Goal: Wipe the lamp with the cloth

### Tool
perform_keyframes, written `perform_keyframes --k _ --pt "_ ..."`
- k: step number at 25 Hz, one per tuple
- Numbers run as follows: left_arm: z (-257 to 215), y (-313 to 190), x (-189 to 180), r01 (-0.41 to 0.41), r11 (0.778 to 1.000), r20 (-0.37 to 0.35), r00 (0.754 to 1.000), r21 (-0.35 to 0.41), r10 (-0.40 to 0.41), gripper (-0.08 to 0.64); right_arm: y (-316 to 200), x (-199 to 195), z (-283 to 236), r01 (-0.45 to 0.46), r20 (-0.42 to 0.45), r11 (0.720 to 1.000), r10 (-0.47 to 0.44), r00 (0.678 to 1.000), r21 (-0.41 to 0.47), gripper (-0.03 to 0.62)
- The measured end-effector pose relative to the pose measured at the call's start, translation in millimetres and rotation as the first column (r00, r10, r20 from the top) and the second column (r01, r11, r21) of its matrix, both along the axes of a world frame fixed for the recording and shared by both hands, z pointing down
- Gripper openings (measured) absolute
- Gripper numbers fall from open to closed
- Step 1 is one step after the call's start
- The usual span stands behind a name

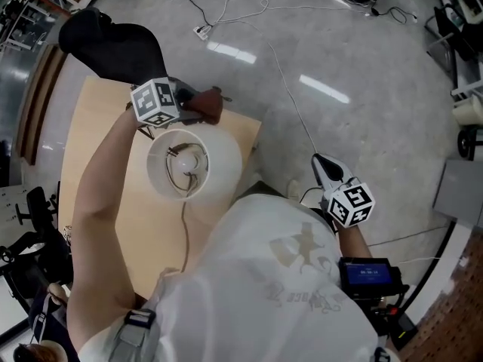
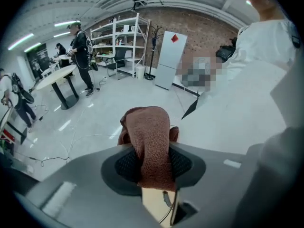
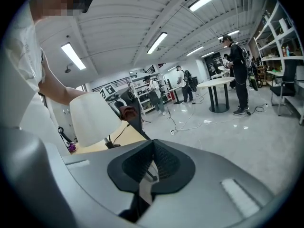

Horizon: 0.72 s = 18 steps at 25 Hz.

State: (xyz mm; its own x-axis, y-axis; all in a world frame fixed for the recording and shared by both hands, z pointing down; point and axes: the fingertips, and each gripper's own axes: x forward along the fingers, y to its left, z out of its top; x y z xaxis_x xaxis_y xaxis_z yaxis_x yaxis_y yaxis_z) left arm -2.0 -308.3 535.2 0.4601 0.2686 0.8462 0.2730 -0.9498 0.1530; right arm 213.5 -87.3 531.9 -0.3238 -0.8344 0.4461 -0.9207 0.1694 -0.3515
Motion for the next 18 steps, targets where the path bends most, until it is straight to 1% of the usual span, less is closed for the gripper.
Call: perform_keyframes --k 2,4,5,8,11,14,15,16,18 --pt "-6.7 -9.4 -1.5 0.058 0.998 -0.030 0.998 0.039 -0.057 0.130 -3.1 -1.5 -0.2 0.014 -0.002 1.000 -0.014 1.000 0.000 0.012" --pt "-25.2 -16.3 -3.3 0.128 0.990 -0.072 0.990 0.051 -0.124 0.130 -7.0 -4.3 -0.7 0.035 -0.002 0.999 -0.035 0.999 0.004 0.011" --pt "-38.1 -17.1 -6.0 0.162 0.986 -0.095 0.983 0.039 -0.158 0.130 -9.0 -7.3 -1.3 0.048 -0.002 0.999 -0.048 0.999 0.007 0.012" --pt "-81.7 -14.4 -19.0 0.234 0.971 -0.155 0.959 -0.038 -0.237 0.130 -18.0 -20.7 -1.2 0.098 0.002 0.995 -0.098 0.995 0.015 0.012" --pt "-119.0 -17.8 -26.2 0.284 0.953 -0.206 0.932 -0.102 -0.300 0.130 -36.3 -27.6 10.6 0.155 0.013 0.988 -0.155 0.988 0.014 0.012" --pt "-153.2 -20.6 -24.0 0.320 0.937 -0.247 0.905 -0.140 -0.346 0.130 -45.9 -29.6 19.7 0.185 0.023 0.983 -0.185 0.982 0.008 0.012" --pt "-162.6 -18.1 -24.5 0.319 0.936 -0.252 0.903 -0.149 -0.348 0.130 -45.9 -31.5 19.6 0.190 0.025 0.982 -0.190 0.981 0.007 0.012" --pt "-168.7 -14.3 -26.0 0.311 0.937 -0.250 0.906 -0.156 -0.343 0.130 -46.0 -33.5 18.9 0.196 0.025 0.981 -0.196 0.980 0.007 0.012" --pt "-167.5 -6.4 -30.2 0.289 0.944 -0.221 0.921 -0.160 -0.320 0.130 -48.1 -35.2 17.6 0.211 0.022 0.977 -0.211 0.977 0.008 0.012"
